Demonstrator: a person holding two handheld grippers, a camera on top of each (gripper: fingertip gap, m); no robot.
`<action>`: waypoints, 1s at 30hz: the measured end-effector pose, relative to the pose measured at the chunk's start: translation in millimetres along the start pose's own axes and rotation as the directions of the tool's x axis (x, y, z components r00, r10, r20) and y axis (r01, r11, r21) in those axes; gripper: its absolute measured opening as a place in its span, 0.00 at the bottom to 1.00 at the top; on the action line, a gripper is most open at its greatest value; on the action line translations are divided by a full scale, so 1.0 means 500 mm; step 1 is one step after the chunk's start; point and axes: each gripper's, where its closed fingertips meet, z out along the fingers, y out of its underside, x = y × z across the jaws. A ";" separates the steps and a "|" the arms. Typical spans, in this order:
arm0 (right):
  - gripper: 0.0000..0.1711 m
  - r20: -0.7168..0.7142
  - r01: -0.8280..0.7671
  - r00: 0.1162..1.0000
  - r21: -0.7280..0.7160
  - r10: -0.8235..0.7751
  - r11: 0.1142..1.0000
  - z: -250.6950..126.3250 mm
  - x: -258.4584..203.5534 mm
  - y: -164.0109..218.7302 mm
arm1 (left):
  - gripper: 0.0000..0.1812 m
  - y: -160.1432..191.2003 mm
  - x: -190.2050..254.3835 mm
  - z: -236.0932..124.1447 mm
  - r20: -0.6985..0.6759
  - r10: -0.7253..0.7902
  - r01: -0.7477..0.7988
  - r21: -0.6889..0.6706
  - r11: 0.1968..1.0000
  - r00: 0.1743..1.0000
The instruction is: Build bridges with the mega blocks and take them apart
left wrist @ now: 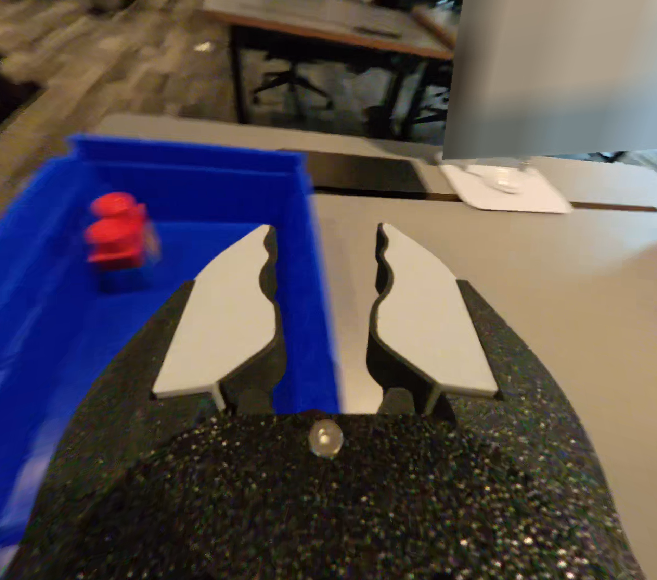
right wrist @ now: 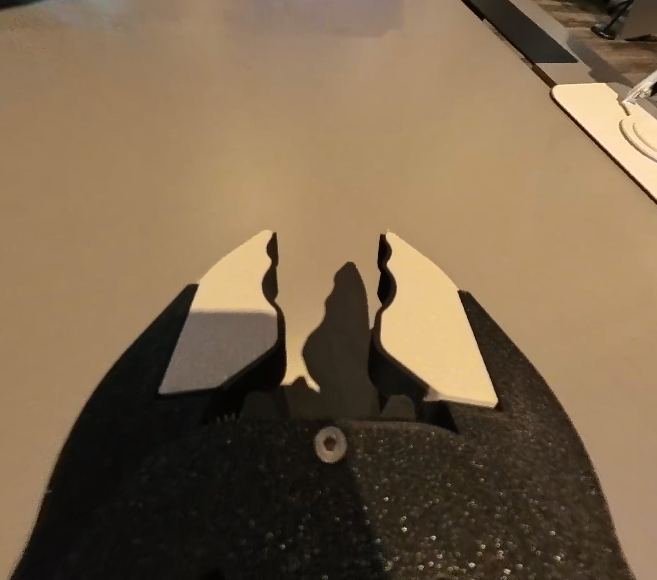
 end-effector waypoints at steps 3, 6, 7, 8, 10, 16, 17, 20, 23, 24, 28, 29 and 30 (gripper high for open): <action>0.32 0.003 -0.003 1.000 -0.015 0.003 1.000 0.003 0.000 0.003 | 0.29 0.014 -0.147 0.017 0.107 -0.099 0.109 -0.090 0.990 0.989; 0.32 -0.001 -0.009 1.000 -0.017 0.009 1.000 0.004 0.002 0.004 | 0.30 0.037 -0.235 0.055 0.167 -0.117 0.148 -0.190 0.971 0.979; 0.32 -0.002 -0.010 1.000 -0.016 0.010 1.000 0.003 0.003 0.004 | 0.31 0.047 -0.262 0.066 0.202 -0.089 0.136 -0.230 0.964 0.975; 0.32 -0.002 -0.012 1.000 -0.016 0.012 1.000 0.003 0.003 0.004 | 0.31 0.057 -0.285 0.076 0.232 -0.059 0.122 -0.266 0.956 0.971; 0.32 -0.001 -0.015 1.000 -0.017 0.015 1.000 0.004 0.004 0.004 | 0.31 0.071 -0.307 0.096 0.246 -0.016 0.097 -0.320 0.942 0.969; 0.31 0.005 -0.040 0.999 -0.022 0.041 0.999 0.005 0.007 0.006 | 0.30 0.091 -0.343 0.145 0.294 0.076 0.056 -0.418 0.907 0.953; 0.31 0.002 -0.043 0.999 -0.020 0.043 0.999 0.004 0.008 0.005 | 0.29 0.095 -0.348 0.152 0.300 0.083 0.058 -0.434 0.899 0.950; 0.31 -0.010 -0.040 0.999 -0.018 0.040 0.999 0.004 0.010 0.005 | 0.28 0.111 -0.362 0.167 0.318 0.137 0.045 -0.504 0.862 0.938; 0.31 -0.022 -0.039 0.999 -0.028 0.038 0.999 0.006 0.012 0.007 | 0.25 0.159 -0.374 0.176 0.293 0.221 0.017 -0.636 0.771 0.930; 0.31 -0.028 -0.038 0.999 -0.030 0.037 0.999 0.006 0.013 0.008 | 0.22 0.172 -0.375 0.178 0.280 0.225 0.017 -0.660 0.751 0.933; 0.31 -0.054 -0.027 0.998 -0.028 0.026 0.999 0.004 0.015 0.007 | 0.21 0.164 -0.338 0.184 0.222 0.109 0.055 -0.623 0.780 0.969; 0.31 -0.054 -0.028 0.998 -0.026 0.026 0.999 0.004 0.015 0.007 | 0.21 0.142 -0.314 0.184 0.183 0.096 0.031 -0.588 0.808 0.978; 0.31 -0.051 -0.033 0.998 -0.025 0.032 0.999 0.004 0.016 0.007 | 0.21 0.112 -0.283 0.183 0.142 0.097 -0.006 -0.538 0.843 0.985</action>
